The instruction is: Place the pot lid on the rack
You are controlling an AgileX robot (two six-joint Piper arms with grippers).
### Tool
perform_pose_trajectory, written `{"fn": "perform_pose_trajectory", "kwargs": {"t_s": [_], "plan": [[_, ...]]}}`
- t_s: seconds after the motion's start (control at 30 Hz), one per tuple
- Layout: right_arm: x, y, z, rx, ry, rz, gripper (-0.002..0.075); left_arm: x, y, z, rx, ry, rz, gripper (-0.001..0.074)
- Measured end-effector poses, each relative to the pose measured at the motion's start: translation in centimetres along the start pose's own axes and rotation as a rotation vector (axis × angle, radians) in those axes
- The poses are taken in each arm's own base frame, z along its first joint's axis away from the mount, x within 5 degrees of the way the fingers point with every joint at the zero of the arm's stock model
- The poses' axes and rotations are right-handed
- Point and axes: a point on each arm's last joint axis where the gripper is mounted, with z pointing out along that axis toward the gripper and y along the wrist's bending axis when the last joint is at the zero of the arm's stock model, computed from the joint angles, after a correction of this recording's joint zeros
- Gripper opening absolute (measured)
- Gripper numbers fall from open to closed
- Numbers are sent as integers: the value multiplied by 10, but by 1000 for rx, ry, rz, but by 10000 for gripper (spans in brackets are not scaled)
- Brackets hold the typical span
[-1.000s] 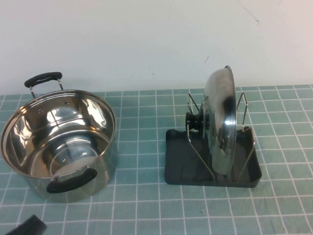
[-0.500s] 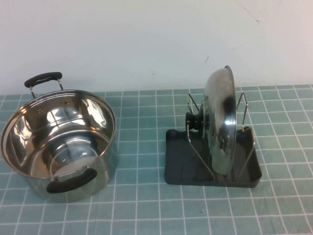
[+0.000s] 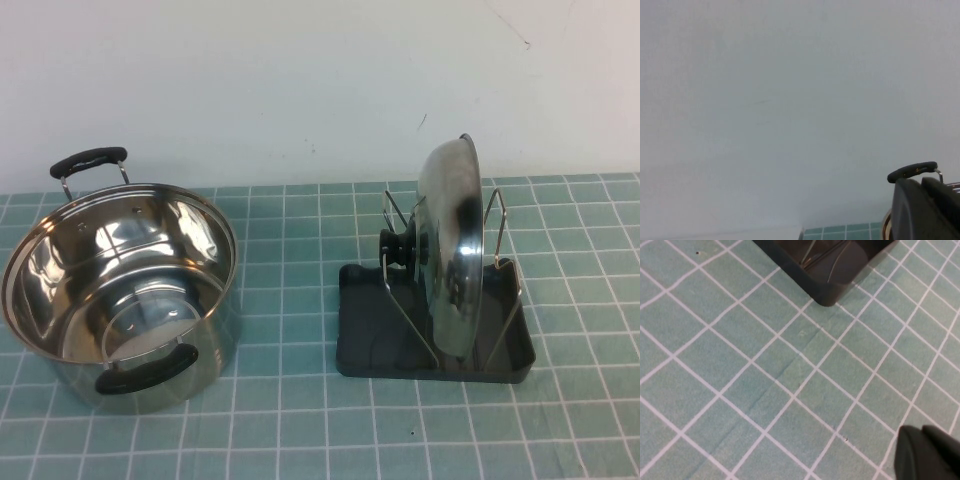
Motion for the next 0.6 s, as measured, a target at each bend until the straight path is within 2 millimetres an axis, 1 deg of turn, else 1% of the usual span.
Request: {"fn": "perform_pose_trajectory", "kwargs": {"t_s": [0.17, 0.33, 0.37, 0.4, 0.47, 0.6], "plan": [[0, 0, 0, 0, 0, 0, -1, 0, 0, 0, -5, 0, -65, -2], [0, 0, 0, 0, 0, 0, -1, 1, 3, 0, -33, 12, -17, -2], [0, 0, 0, 0, 0, 0, -1, 3, 3, 0, -41, 29, 27, -2], [0, 0, 0, 0, 0, 0, -1, 4, 3, 0, -41, 46, 25, -2], [0, 0, 0, 0, 0, 0, -1, 9, 3, -1, -30, 100, -26, -2], [0, 0, 0, 0, 0, 0, -1, 25, -3, -4, 33, 275, -105, -2]]}}
